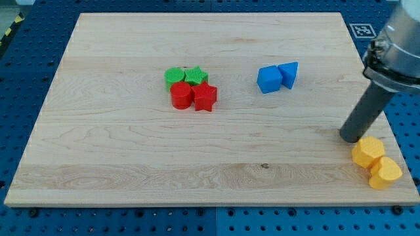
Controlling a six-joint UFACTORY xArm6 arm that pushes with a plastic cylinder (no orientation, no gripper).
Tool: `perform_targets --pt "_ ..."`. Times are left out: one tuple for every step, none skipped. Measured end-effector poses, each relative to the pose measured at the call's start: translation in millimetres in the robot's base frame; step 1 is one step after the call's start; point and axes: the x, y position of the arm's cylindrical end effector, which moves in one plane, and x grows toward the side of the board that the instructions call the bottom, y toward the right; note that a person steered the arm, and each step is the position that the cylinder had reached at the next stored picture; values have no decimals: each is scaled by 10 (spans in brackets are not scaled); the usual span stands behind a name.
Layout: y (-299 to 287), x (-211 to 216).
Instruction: Place your arm in between the blue and red blocks
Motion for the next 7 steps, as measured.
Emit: perform_targets --pt "-184 0" --pt "-184 3" --pt "-223 -2" --pt "-487 -94" --pt "-556 -120" --pt "-821 -331" --pt "-1023 -518"
